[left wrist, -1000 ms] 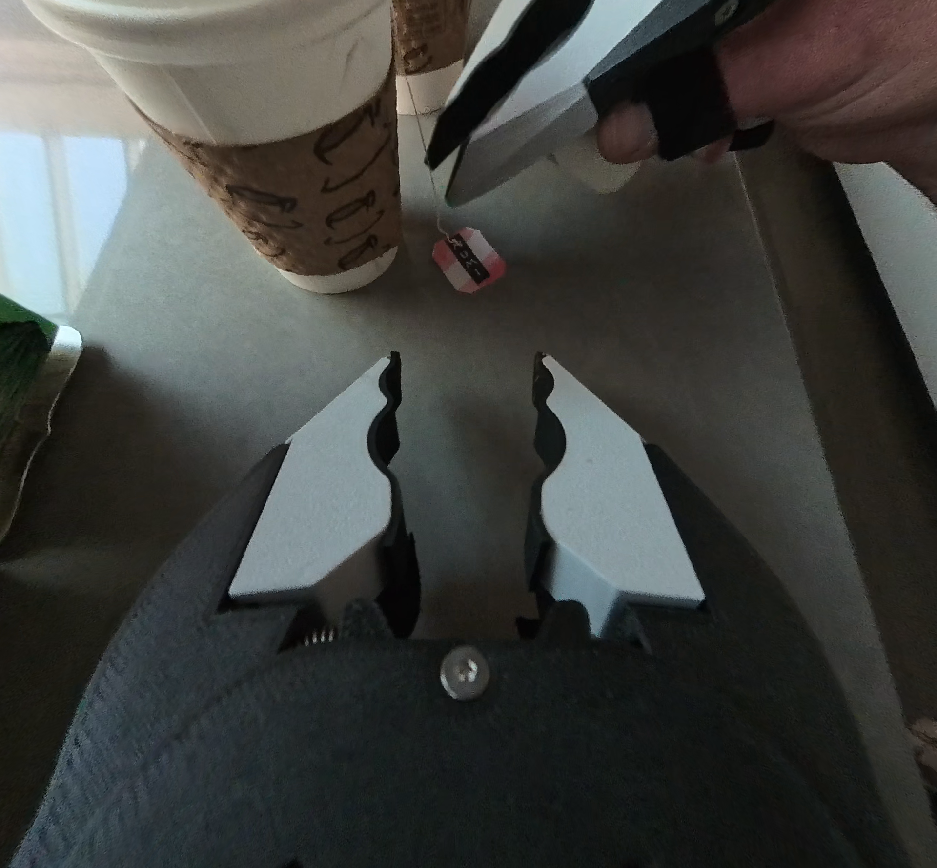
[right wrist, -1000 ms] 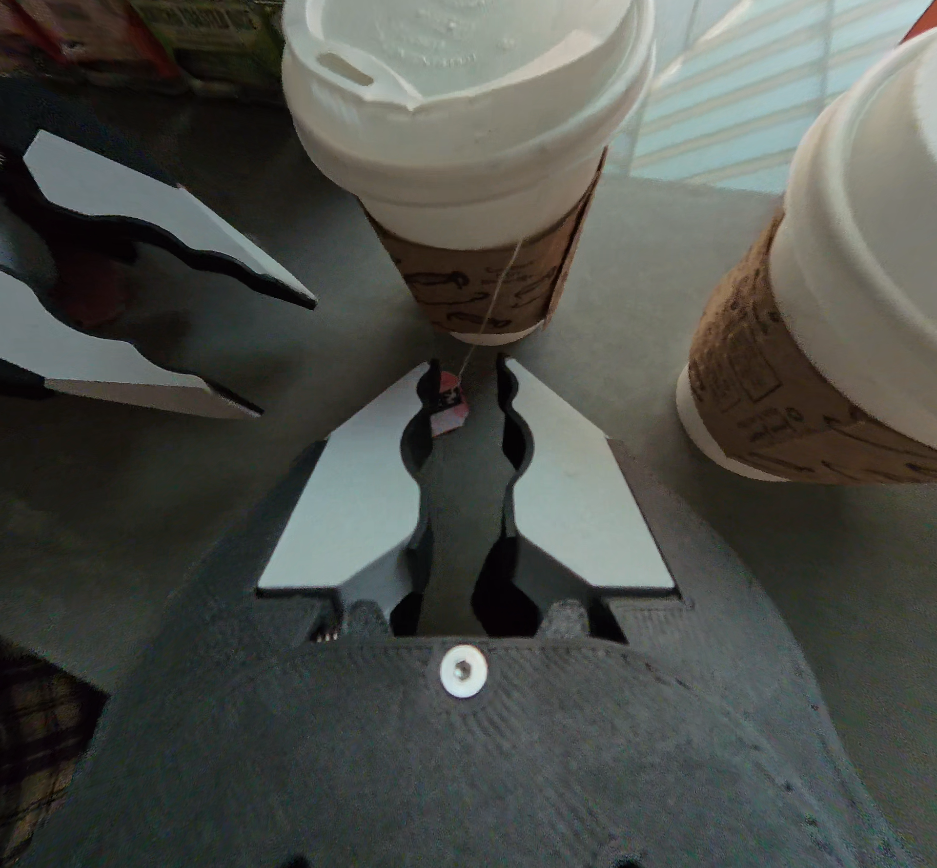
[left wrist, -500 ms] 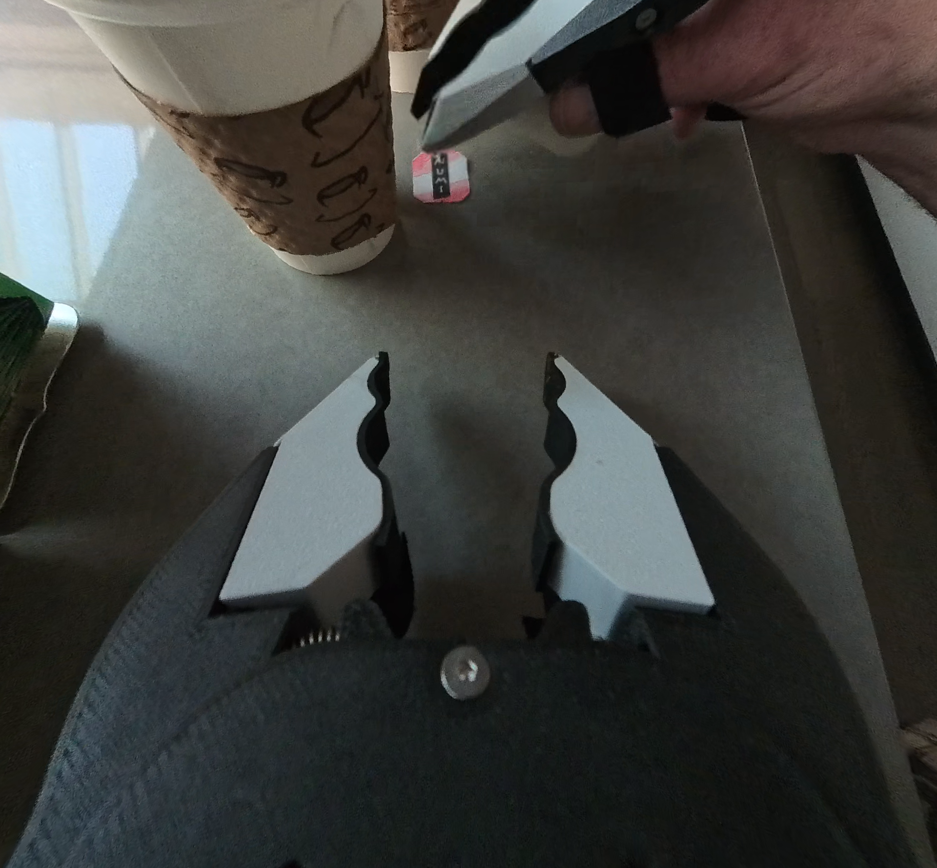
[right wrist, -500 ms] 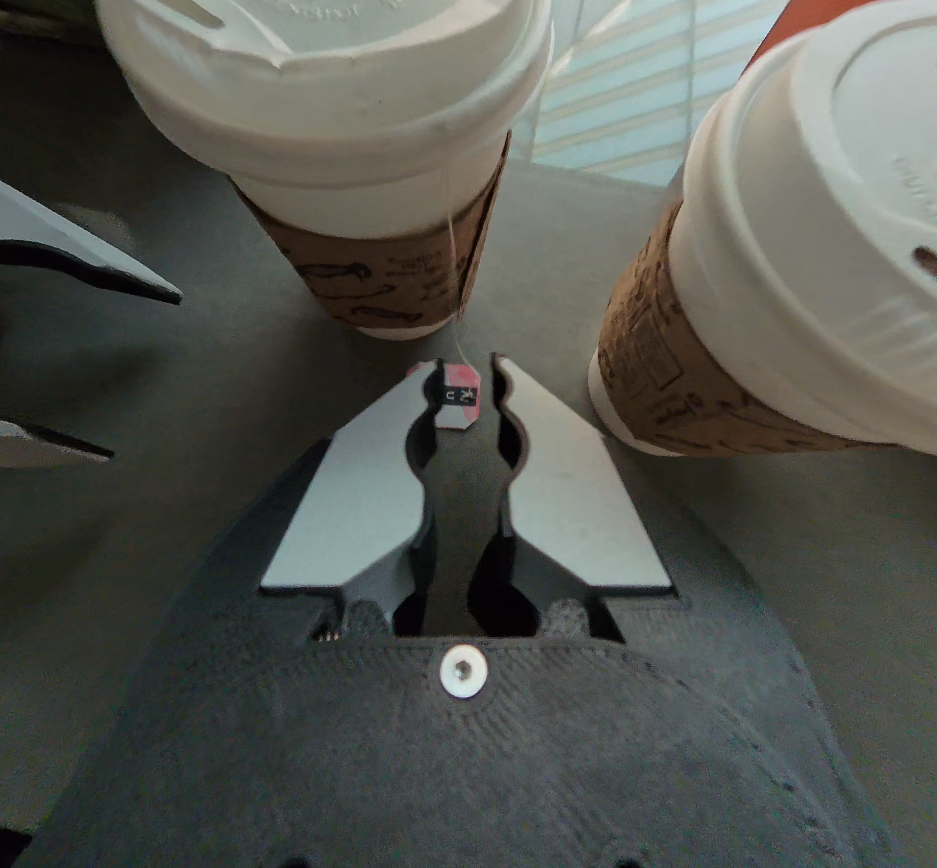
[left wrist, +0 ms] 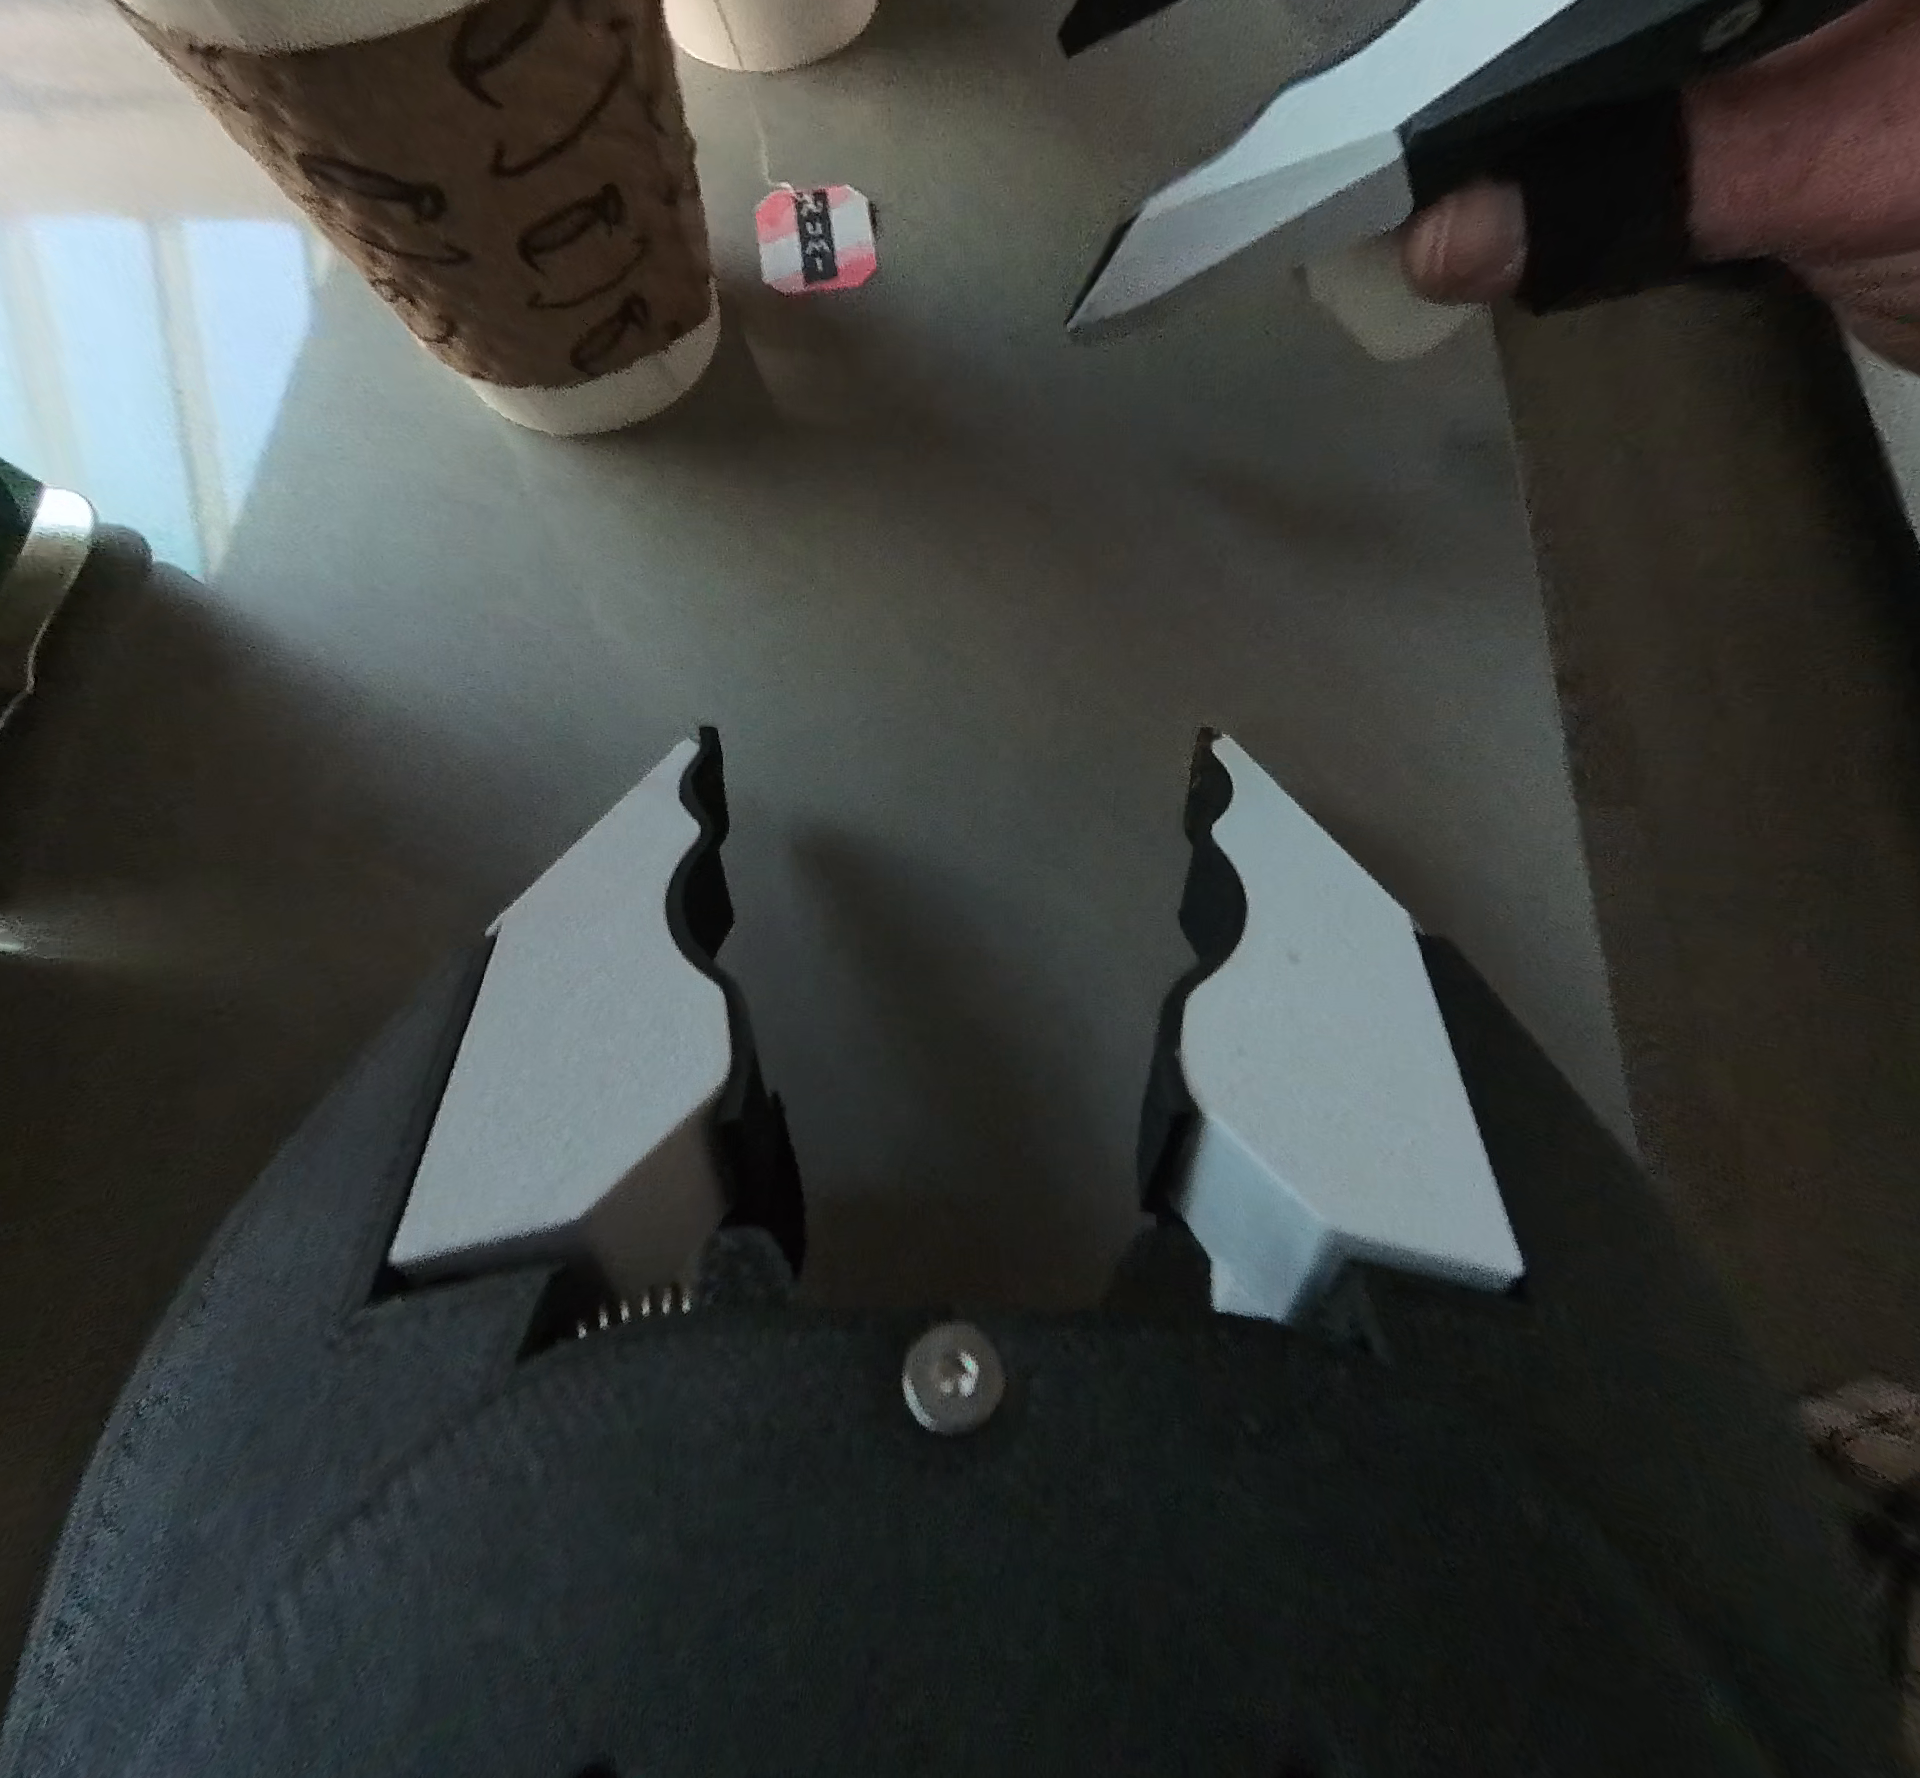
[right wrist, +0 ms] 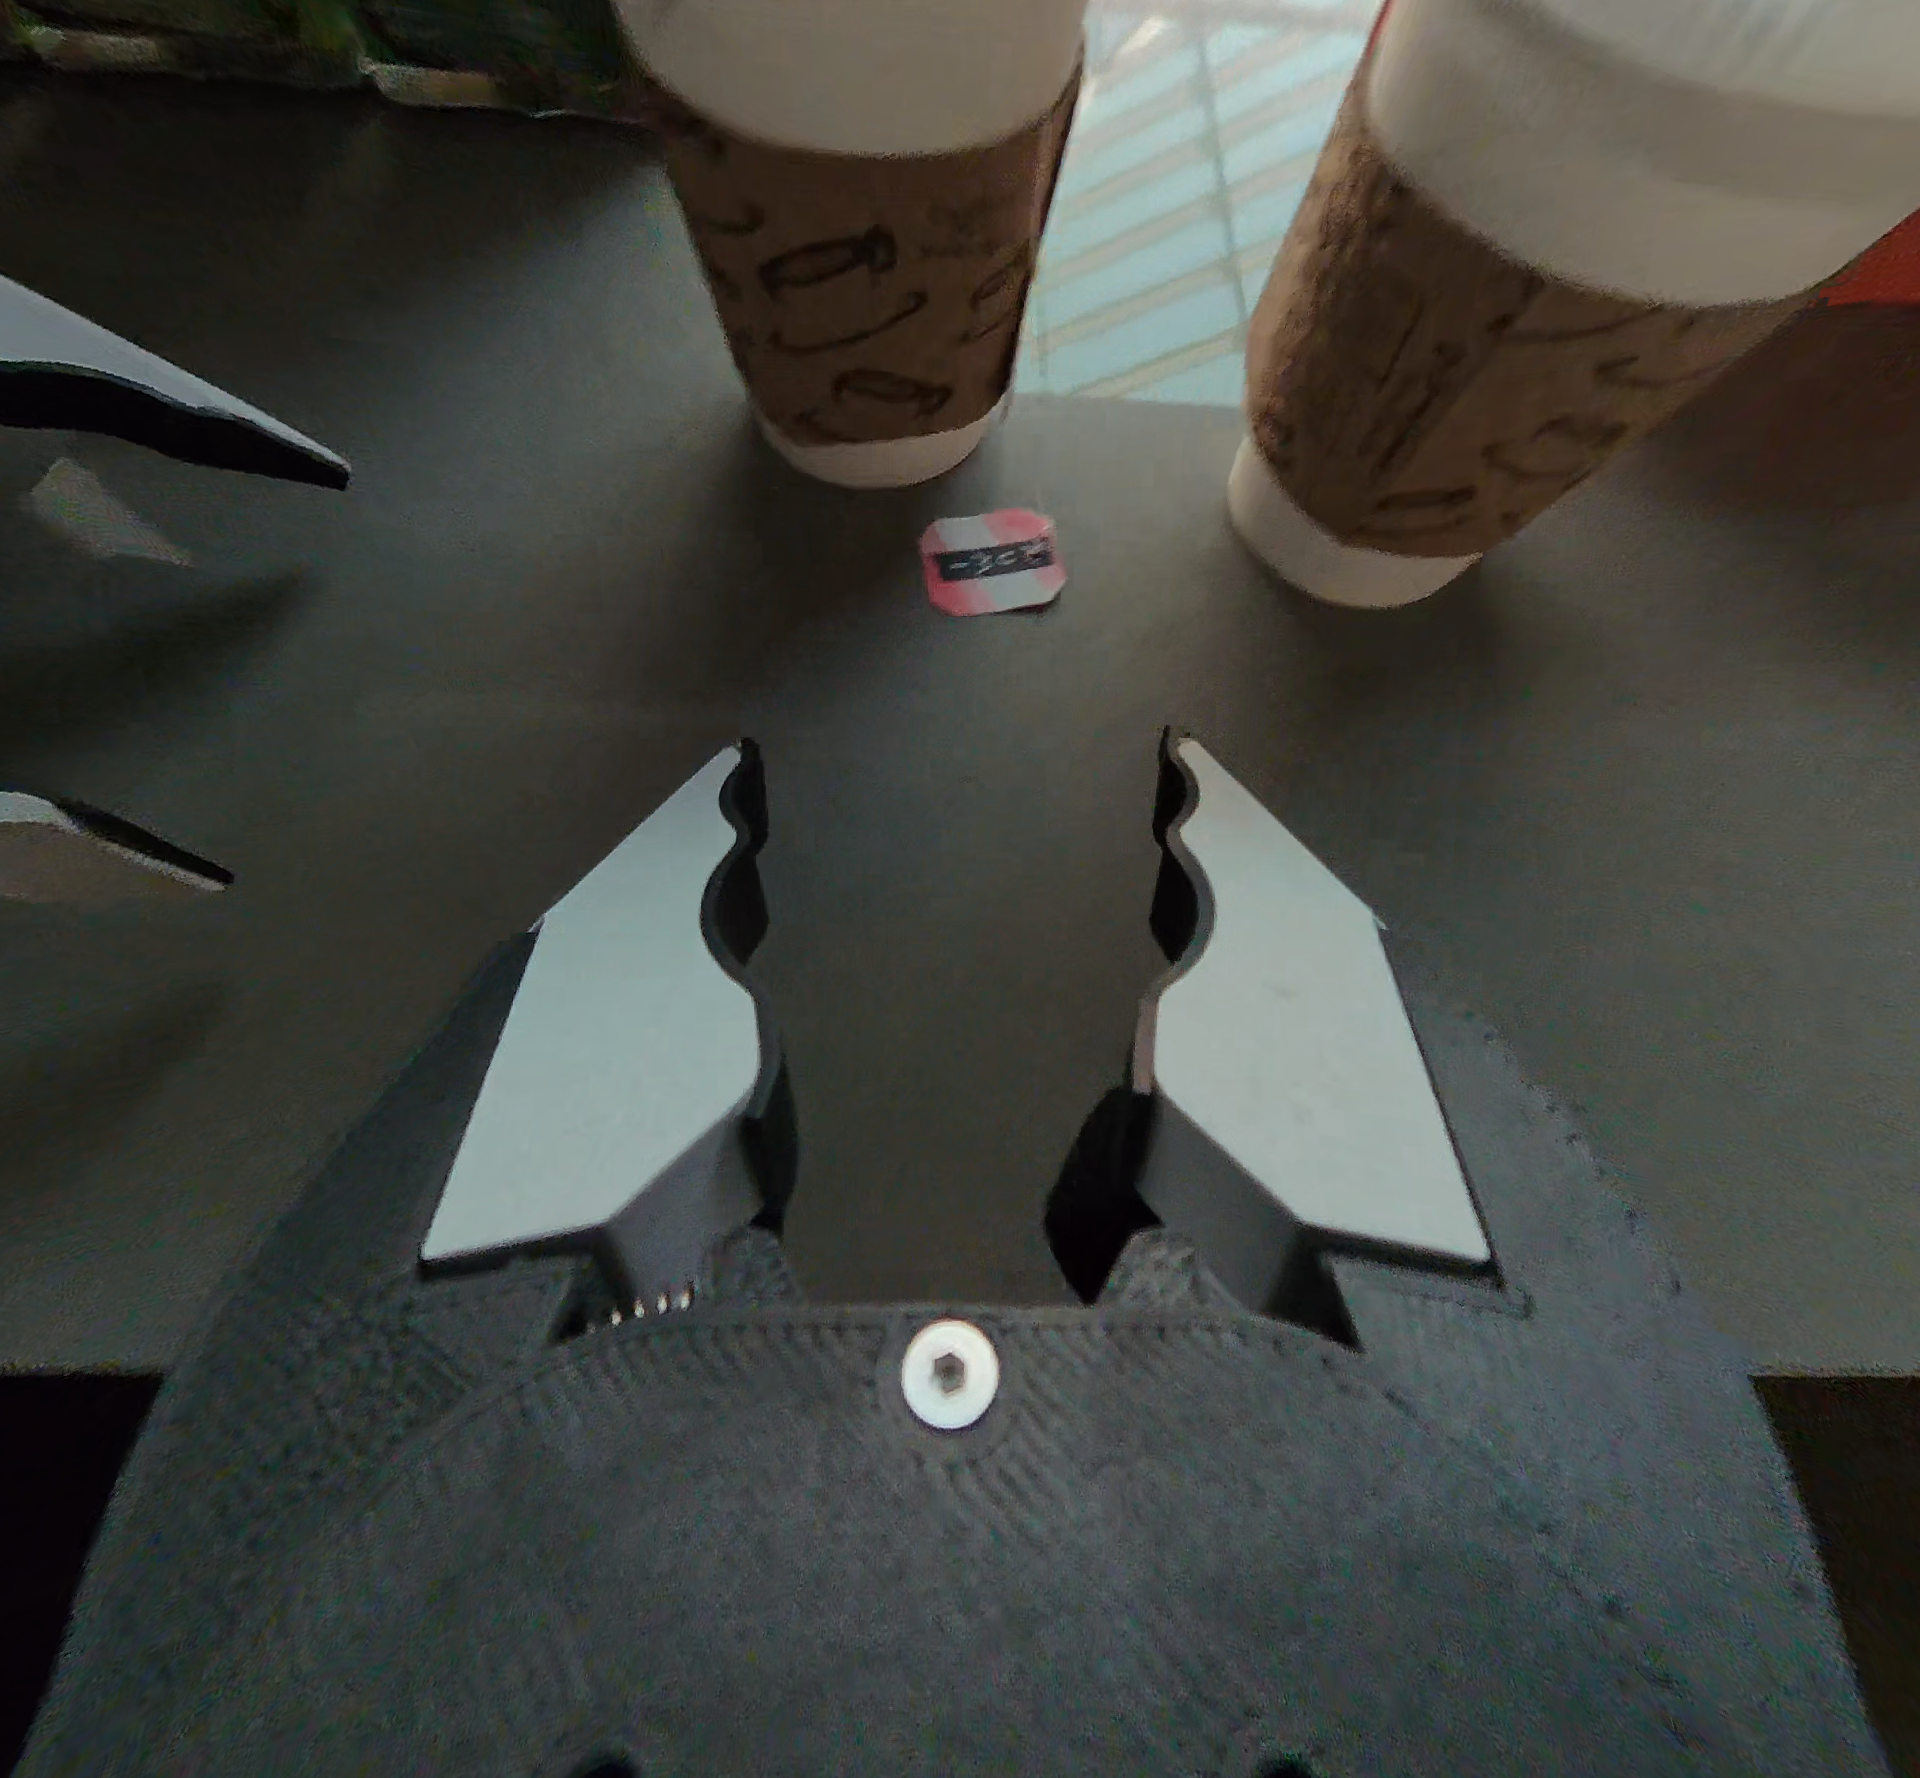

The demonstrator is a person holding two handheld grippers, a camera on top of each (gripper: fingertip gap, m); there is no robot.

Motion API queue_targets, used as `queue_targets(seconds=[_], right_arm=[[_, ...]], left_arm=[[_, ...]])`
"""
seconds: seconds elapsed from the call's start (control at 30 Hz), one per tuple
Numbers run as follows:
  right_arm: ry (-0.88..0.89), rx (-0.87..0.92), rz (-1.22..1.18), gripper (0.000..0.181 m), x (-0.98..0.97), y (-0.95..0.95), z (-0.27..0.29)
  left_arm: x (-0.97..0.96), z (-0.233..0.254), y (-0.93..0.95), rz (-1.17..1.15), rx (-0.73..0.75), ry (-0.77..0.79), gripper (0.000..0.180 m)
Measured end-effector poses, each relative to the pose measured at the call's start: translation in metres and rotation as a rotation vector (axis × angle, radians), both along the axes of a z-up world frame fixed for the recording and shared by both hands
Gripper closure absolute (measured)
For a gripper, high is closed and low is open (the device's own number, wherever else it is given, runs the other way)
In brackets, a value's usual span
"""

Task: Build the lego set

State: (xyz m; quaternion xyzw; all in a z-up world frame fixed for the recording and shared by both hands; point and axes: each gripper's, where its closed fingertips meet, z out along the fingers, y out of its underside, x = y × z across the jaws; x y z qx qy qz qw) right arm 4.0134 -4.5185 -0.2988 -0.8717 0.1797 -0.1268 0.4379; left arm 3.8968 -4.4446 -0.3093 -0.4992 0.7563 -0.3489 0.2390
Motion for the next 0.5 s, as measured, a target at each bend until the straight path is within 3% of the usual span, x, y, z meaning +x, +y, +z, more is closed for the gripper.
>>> queue_targets(seconds=[0.1,0.5], right_arm=[[0.047,-0.009,0.025,0.106,-0.022,0.004,-0.018],[0.002,0.081,0.263,0.111,-0.131,0.045,-0.003]], left_arm=[[-0.015,-0.001,-0.008,-0.022,0.015,-0.007,0.095],[-0.151,0.009,0.017,0.059,-0.008,-0.071,0.105]])
